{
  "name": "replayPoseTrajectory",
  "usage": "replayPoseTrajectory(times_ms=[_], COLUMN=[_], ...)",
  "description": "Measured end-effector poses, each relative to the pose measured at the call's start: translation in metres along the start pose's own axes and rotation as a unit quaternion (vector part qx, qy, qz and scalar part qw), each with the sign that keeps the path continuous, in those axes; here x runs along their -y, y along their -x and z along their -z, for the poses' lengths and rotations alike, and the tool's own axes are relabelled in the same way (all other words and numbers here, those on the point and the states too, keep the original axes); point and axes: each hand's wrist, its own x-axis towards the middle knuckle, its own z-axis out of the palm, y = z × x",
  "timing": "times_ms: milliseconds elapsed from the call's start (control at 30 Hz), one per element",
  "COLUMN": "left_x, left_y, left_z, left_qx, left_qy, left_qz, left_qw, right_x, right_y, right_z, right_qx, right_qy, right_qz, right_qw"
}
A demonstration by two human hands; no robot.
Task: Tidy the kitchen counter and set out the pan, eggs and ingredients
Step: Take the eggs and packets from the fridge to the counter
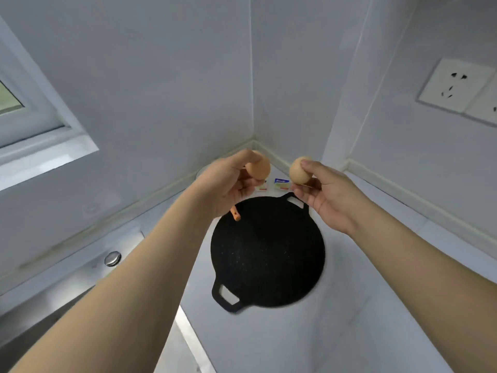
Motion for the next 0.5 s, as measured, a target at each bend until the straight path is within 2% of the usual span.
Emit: replayPoseTrajectory(times_ms=[167, 333, 400, 500], left_x=[-0.016, -0.025, -0.023, -0.012], left_y=[-0.091, -0.168, -0.2, -0.237], left_z=[0.019, 0.029, 0.029, 0.027], left_qx=[0.014, 0.042, 0.056, 0.082], left_qy=[-0.089, -0.189, -0.292, -0.455], left_qz=[0.01, -0.012, -0.035, -0.069], left_qw=[0.996, 0.981, 0.954, 0.884], right_x=[0.001, -0.001, -0.005, -0.016], right_y=[-0.09, -0.16, -0.184, -0.205], right_z=[-0.006, 0.0, 0.005, 0.012], right_qx=[-0.016, -0.023, -0.037, -0.059], right_qy=[0.057, 0.225, 0.293, 0.371], right_qz=[-0.005, 0.018, 0.042, 0.065], right_qw=[0.998, 0.974, 0.954, 0.925])
